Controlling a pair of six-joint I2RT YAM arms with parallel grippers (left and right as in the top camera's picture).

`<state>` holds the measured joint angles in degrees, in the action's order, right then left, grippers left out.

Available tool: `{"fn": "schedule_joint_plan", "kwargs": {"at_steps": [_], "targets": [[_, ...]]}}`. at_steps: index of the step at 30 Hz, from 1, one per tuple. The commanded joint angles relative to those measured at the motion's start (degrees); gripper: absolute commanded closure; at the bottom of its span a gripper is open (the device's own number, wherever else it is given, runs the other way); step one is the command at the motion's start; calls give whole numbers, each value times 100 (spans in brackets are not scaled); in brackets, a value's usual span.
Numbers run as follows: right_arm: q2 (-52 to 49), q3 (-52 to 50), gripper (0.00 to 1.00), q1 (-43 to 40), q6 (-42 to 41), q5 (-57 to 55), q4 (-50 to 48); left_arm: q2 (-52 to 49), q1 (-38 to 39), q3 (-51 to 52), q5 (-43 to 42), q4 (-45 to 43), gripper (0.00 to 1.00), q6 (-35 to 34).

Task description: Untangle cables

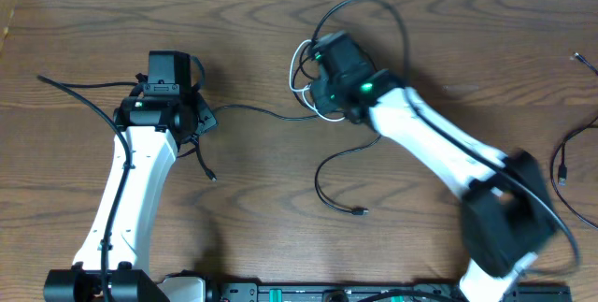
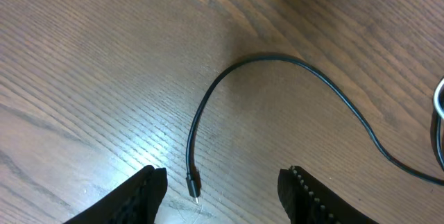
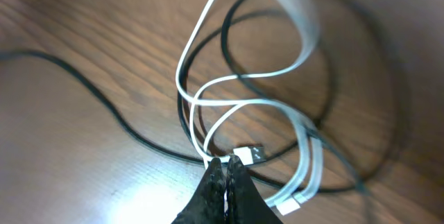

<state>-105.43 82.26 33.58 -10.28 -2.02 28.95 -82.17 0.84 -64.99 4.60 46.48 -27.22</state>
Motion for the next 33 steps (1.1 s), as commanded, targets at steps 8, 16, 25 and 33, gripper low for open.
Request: {"fn": "schedule_joint_plan", "kwargs": {"at_steps": [8,16,25,33], "targets": [[160,116,94,-46,-39,118,474,37,-17,-136,11,-28,43,-74],[-927,116,67,83,-42,413,-107,37,-17,-136,11,-26,42,-74],[-1521,116,66,173,-48,409,-680,37,-17,-136,11,-46,43,-74],[-1742,116,66,170,-291,345,-782,37,-17,-136,11,-46,43,-74]]}}
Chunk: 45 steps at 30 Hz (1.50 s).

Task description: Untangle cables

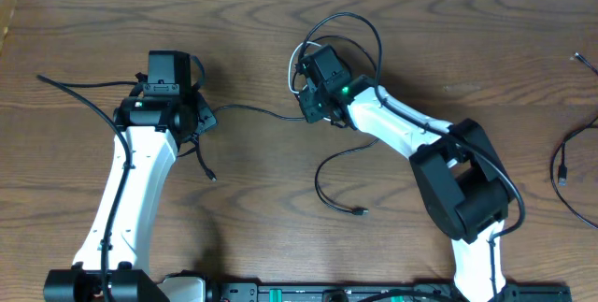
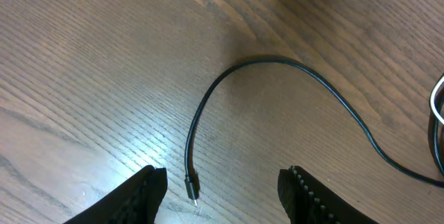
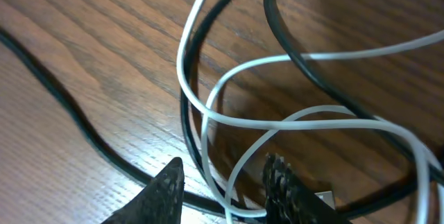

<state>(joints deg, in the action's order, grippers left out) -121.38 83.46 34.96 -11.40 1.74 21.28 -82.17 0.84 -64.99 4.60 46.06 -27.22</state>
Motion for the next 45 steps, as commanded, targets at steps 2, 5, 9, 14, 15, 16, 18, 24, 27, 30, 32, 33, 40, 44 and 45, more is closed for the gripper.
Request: {"fn": "schedule_joint_plan", "kwargs": {"at_steps": [2,5,9,14,15,16,18,24,27,30,32,33,40,44,45], "targets": [[-153,-4,66,33,-190,-76,-11,37,-17,-136,11,-4,43,-74],[-153,-4,66,33,-190,-140,-24,37,-17,-136,11,-4,43,-74],[-160,-7,67,33,-190,-186,-31,37,-17,-136,11,-4,43,-74],[-212,-7,67,33,-315,-275,-20,37,-17,-136,11,-4,43,-74],[-240,-7,68,33,-352,-271,-13,37,-17,-136,11,-4,43,-74],[-256,-7,68,33,-433,-271,-4,37,-17,-136,11,-2,43,-74],[-302,-7,69,33,-535,-269,-31,37,-17,-136,11,-2,43,-74],[-304,-7,84,35,-581,-267,-116,37,-17,-136,11,-4,43,-74],[-304,-7,88,33,-704,-262,-85,37,-17,-136,11,-2,43,-74],[-304,-7,94,33,-702,-184,-55,37,-17,-136,11,-2,43,-74],[-304,-7,99,35,-704,-46,-42,37,-17,-136,11,-4,43,-74],[-302,-7,99,33,-704,52,-39,37,-17,-136,11,-4,43,-74],[-22,7,99,-109,-706,708,151,37,-17,-136,11,-4,43,-74],[490,7,99,-251,-702,1128,262,37,-17,-136,11,-7,43,-74],[647,7,99,-286,-702,1296,269,37,-17,-136,13,-7,43,-74]]}}
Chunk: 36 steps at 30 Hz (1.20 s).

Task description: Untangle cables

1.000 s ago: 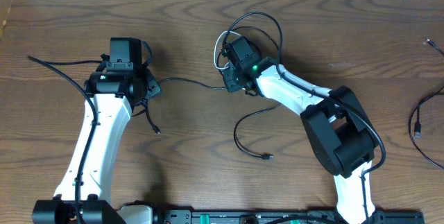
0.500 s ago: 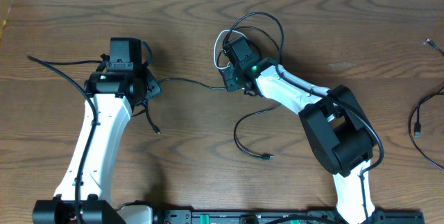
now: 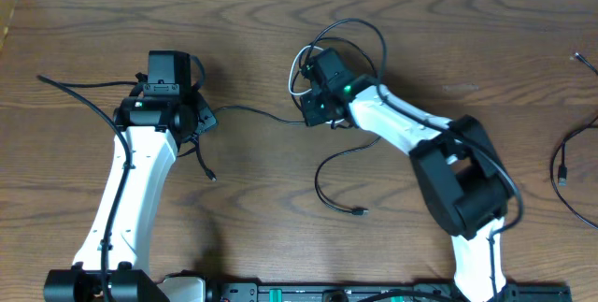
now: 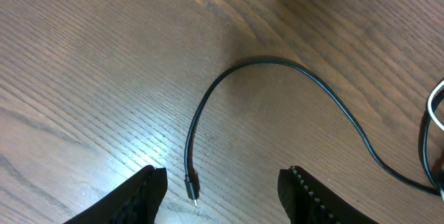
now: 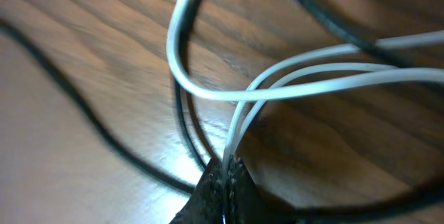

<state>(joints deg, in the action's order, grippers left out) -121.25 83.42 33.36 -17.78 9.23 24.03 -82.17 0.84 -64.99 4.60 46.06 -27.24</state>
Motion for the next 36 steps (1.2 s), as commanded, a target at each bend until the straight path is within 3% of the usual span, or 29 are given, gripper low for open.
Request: {"fn": "schedule_joint_plan", "kwargs": {"at_steps": [1,14,26,33,36], "targets": [[807,11,99,-164,-61,715,0,37,-17,-136,13,-7,43,-72],[3016,11,99,-715,72,907,37,37,-17,-136,13,-9,43,-72],[4671,11,99,-1906,85,-2085,645,37,-17,-136,13,-22,43,-72],[4564,9,98,-2133,138,-813,1086,37,-17,-136,13,-22,43,-72],[4177,9,92,-2037,136,-393,1373,37,-17,-136,15,-7,43,-70]]}}
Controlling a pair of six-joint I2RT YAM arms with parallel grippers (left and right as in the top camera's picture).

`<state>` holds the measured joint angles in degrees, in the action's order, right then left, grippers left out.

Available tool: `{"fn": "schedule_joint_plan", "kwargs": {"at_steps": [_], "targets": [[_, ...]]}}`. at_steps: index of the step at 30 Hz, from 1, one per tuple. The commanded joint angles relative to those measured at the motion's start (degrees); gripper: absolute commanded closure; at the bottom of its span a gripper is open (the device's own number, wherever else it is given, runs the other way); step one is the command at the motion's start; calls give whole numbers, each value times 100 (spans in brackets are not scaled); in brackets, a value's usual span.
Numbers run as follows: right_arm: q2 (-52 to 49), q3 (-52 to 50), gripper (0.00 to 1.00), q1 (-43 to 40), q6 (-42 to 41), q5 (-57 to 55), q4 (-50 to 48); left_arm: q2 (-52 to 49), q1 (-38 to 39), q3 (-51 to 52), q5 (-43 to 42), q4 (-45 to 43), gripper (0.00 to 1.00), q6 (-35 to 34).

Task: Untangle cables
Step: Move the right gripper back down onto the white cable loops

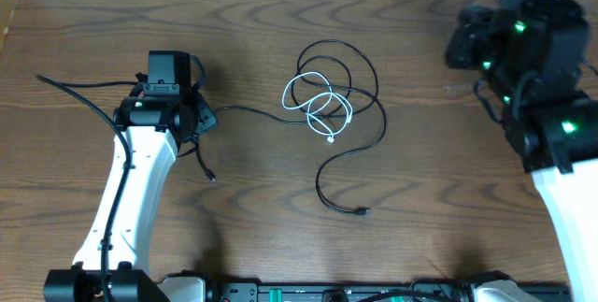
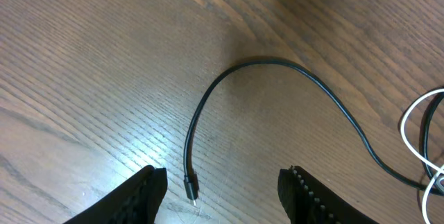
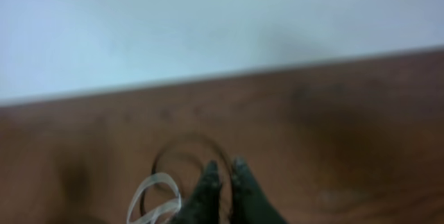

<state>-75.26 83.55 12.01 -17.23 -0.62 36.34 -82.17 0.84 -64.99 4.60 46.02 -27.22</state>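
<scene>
A white cable [image 1: 318, 96] lies in loose loops in the middle of the table, crossed by the loops of a black cable [image 1: 378, 106]. One black end [image 1: 360, 211] lies toward the front. The other end runs left to a plug [image 2: 193, 184] lying between the fingers of my open left gripper [image 2: 222, 177]. The white loops [image 2: 416, 120] show at the right edge of the left wrist view. My right gripper [image 3: 225, 167] is raised far to the right, blurred, with only a narrow gap between its fingers and nothing seen in it. The tangle [image 3: 156, 186] lies far below it.
The right arm [image 1: 523, 31] is high over the table's right end and hides what lies under it. A black lead [image 1: 70, 92] runs in from the far left toward the left arm. A pale wall [image 3: 208, 23] bounds the table's back edge.
My right gripper was shut on the white cable at the tangle; it has let go and now sits high at the far right. The white cable lies more spread out. The left arm has not moved.
My right gripper was shut at the white loops in the tangle, then open just above them, then shut on a white strand. Now it is away from the cables, and the white loops lie looser across the black ones. The left gripper stayed open over the black plug.
</scene>
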Motion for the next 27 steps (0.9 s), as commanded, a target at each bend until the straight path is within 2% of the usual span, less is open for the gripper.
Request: {"fn": "schedule_joint_plan", "kwargs": {"at_steps": [1,4,8,18,23,27], "targets": [[-568,-4,91,138,81,767,203,37,-17,-136,15,0,43,-72],[-1047,-4,88,304,170,1344,254,37,-17,-136,15,0,43,-72],[-1711,-4,75,605,229,1801,219,37,-17,-136,13,4,43,-72],[-3150,-4,61,1327,-234,1412,-352,37,-17,-136,13,26,43,-74],[-3600,-4,46,1532,-223,1405,-859,37,-17,-136,13,33,43,-74],[-3897,-4,44,1628,-208,1405,-1150,37,-17,-136,13,44,43,-74]]}}
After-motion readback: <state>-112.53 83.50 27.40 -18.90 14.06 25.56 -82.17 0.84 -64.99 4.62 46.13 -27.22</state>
